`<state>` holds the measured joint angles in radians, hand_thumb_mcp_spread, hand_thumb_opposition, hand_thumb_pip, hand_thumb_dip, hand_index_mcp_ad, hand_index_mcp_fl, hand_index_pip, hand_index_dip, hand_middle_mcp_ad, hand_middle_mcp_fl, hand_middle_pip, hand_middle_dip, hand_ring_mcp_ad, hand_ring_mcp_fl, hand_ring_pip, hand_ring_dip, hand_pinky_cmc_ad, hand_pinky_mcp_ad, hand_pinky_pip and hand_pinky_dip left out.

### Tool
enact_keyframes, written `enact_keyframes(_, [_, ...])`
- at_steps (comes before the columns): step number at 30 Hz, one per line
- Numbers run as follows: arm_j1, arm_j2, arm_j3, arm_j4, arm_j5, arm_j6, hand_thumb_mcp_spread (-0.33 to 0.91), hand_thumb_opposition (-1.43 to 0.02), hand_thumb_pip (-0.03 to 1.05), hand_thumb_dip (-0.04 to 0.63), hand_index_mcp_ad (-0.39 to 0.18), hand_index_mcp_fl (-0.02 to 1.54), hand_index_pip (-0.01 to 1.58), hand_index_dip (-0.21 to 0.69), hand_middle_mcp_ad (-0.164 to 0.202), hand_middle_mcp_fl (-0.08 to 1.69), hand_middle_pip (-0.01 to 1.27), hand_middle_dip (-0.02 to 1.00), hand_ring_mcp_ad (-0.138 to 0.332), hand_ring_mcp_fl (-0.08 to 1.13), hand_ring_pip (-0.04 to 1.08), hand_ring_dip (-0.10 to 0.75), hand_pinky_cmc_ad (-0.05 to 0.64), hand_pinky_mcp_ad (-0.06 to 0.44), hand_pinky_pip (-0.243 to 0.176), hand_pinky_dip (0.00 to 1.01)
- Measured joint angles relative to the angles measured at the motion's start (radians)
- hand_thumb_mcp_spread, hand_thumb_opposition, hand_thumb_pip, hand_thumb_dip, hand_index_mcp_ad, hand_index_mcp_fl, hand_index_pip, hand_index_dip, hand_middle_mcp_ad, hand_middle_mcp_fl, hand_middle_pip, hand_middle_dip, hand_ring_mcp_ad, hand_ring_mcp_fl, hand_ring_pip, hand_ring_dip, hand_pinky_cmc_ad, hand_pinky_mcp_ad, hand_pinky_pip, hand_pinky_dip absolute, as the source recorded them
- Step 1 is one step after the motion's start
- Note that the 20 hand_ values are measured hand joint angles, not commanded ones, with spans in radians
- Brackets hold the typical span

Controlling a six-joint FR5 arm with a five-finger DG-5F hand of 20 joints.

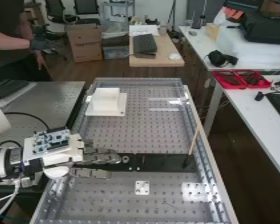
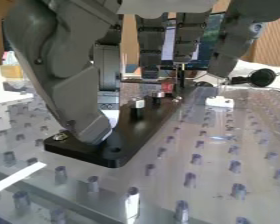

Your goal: Grab the smaller nut and place it in the white container

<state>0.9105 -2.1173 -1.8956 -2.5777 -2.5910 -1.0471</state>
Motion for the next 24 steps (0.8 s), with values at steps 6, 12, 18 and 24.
enact_keyframes(6, [-0.001,-0.003,0.005,-0.005,-0.002,-0.006,0.42,-0.9,0.72,0.267,-0.195,0.27,1.47,0.017,0.072,0.16,0.13,0.22,0.129,0.0,0.09,0.075,0.365,0.284,-0.01,0.21])
enact_keyframes(12, [-0.001,-0.004,0.007,-0.006,-0.006,-0.012,0.42,-0.9,0.72,0.267,-0.195,0.27,1.47,0.017,0.07,0.16,0.13,0.22,0.129,0.0,0.09,0.075,0.365,0.284,-0.01,0.21])
enact_keyframes(18, [-0.001,-0.003,0.005,0.001,-0.008,-0.009,0.42,-0.9,0.71,0.267,-0.182,0.28,1.48,0.016,0.068,0.19,0.13,0.22,0.129,0.0,0.09,0.073,0.365,0.286,-0.01,0.21])
enact_keyframes(24, [0.001,-0.003,-0.001,0.013,-0.006,-0.004,0.46,-0.93,0.7,0.278,-0.183,0.32,1.48,0.016,0.068,0.18,0.13,0.22,0.133,0.0,0.09,0.075,0.367,0.286,-0.01,0.21])
